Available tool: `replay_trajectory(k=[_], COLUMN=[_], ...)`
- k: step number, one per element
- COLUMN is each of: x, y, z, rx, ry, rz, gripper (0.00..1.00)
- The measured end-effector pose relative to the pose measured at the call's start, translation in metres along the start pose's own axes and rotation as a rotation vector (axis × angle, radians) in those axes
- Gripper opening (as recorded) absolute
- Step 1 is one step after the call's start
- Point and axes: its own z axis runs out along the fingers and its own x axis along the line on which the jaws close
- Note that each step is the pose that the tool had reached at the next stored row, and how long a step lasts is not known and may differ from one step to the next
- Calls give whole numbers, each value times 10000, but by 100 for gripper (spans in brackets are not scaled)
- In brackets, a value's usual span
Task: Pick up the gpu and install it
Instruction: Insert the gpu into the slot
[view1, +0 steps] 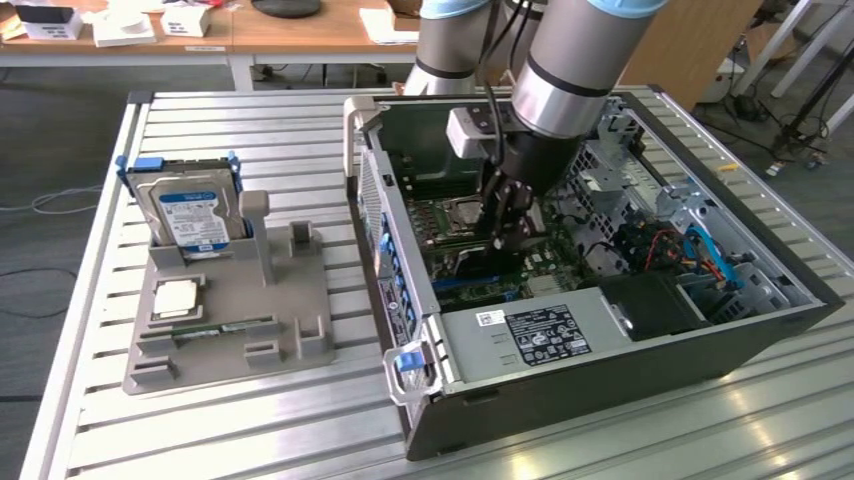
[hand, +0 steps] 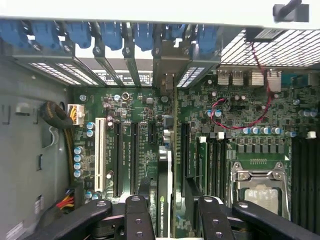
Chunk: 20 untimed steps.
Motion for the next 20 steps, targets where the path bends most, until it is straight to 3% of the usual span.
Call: replay_trajectory(k=[10,20], x=[-8,-11], y=[16,25], z=[-230,-342], rx=[14,36], ry=[1,-3], rz=[-1,-1], gripper=[41,41])
